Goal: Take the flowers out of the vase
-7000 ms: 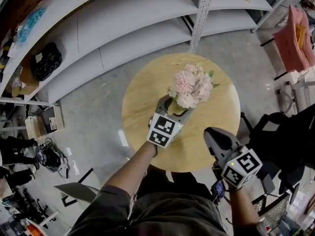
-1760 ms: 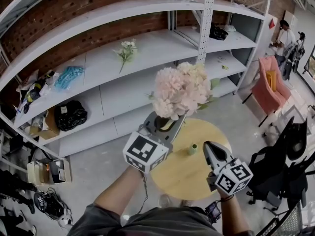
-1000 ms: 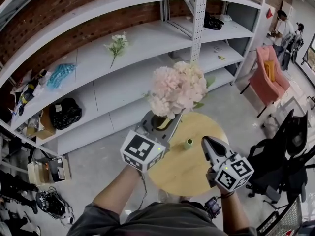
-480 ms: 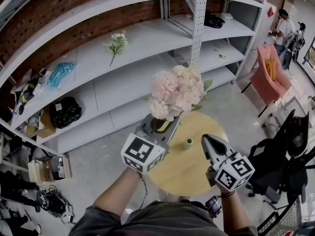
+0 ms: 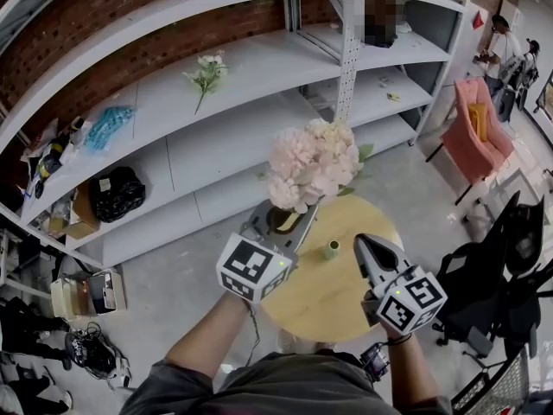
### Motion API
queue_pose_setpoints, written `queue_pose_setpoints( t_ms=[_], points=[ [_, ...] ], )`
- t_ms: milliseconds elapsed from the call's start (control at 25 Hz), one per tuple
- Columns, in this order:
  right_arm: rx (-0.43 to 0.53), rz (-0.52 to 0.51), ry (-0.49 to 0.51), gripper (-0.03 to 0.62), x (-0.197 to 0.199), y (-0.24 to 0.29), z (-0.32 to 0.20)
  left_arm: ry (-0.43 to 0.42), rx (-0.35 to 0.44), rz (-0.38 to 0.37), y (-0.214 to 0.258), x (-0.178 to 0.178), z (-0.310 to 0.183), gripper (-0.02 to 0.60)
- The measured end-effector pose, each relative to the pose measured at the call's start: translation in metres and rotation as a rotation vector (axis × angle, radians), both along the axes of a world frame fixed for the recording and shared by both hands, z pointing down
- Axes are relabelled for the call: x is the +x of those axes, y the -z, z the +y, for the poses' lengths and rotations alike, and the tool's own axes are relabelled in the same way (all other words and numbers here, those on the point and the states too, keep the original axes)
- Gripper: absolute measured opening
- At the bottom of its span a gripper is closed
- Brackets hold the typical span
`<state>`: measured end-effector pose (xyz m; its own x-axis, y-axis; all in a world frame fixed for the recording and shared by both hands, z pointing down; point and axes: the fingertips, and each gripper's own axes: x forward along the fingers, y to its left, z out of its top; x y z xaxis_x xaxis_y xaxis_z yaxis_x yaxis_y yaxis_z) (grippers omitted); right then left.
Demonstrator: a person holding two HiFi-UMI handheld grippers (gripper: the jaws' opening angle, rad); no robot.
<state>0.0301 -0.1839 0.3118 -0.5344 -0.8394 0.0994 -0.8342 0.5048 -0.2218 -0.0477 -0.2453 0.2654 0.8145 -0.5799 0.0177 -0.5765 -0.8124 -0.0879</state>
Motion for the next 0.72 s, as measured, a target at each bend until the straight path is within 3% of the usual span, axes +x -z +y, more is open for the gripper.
queue_pose_setpoints(
  t_ms=[720],
  points=[
    [-0.016,0.007,-0.003,0.013,-0.0086,-0.0071,-0.0030,-0.004,-0.013,0.012,-0.0053,-0.0075,-0.0035,0.049]
  ],
)
